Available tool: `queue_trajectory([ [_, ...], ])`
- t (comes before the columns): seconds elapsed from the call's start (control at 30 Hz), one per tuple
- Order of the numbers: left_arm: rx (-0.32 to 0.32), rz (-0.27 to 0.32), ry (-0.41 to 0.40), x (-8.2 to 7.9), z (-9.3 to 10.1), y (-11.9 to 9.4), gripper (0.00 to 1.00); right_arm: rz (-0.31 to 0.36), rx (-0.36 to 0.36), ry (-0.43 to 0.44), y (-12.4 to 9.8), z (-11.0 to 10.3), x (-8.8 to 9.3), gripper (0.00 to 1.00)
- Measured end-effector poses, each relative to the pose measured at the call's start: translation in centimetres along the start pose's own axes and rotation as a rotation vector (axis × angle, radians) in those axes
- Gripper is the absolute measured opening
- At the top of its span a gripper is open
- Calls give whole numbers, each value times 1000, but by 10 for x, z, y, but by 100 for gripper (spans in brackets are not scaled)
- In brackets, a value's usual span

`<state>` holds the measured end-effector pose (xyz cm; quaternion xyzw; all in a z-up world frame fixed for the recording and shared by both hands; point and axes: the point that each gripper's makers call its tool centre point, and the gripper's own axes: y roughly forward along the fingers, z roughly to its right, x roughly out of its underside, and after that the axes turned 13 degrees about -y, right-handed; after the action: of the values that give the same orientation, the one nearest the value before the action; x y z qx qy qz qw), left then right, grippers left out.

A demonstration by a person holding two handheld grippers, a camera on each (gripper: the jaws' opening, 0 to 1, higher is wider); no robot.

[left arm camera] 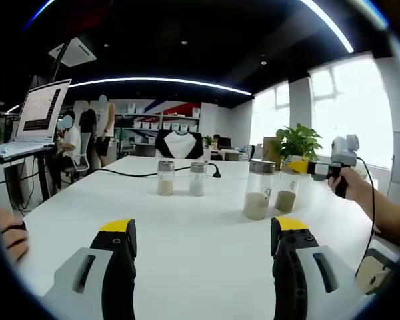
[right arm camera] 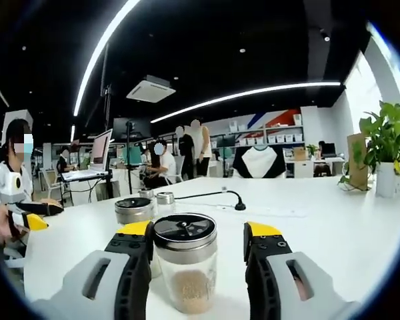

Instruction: Rotate the seasoning bottle until the label or dispensing opening points toward the visible target arrow and the bottle remains upright within the marked orientation range

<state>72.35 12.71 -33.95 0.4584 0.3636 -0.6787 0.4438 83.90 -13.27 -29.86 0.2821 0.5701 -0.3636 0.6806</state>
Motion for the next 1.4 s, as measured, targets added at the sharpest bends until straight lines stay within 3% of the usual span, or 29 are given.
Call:
queue_trajectory([
  [0.33,-1,-9,-6,2,-1,3,87,70,-218,2,1,-11,-12,53],
  [0.5,-3,-5,-9,1,-2,3,87,59,-294,-29,4,-7,-7,53],
  [0.63,1,-10,-8,2,-1,3,87,109,-379,49,2,-12,-13,53],
  [0.9,-6,-2,-7,0,-4,-1,87,169,-569,94,-4,-18,-15,52],
  [0.97,-8,0,-5,-1,-4,-1,87,156,-608,80,-5,-20,-12,51],
  [1.0,-7,1,-4,-1,-4,-2,87,116,-652,28,-7,-25,-4,50],
  [1.4,-2,-6,1,1,-1,-1,87,164,-725,76,0,-33,-7,48],
])
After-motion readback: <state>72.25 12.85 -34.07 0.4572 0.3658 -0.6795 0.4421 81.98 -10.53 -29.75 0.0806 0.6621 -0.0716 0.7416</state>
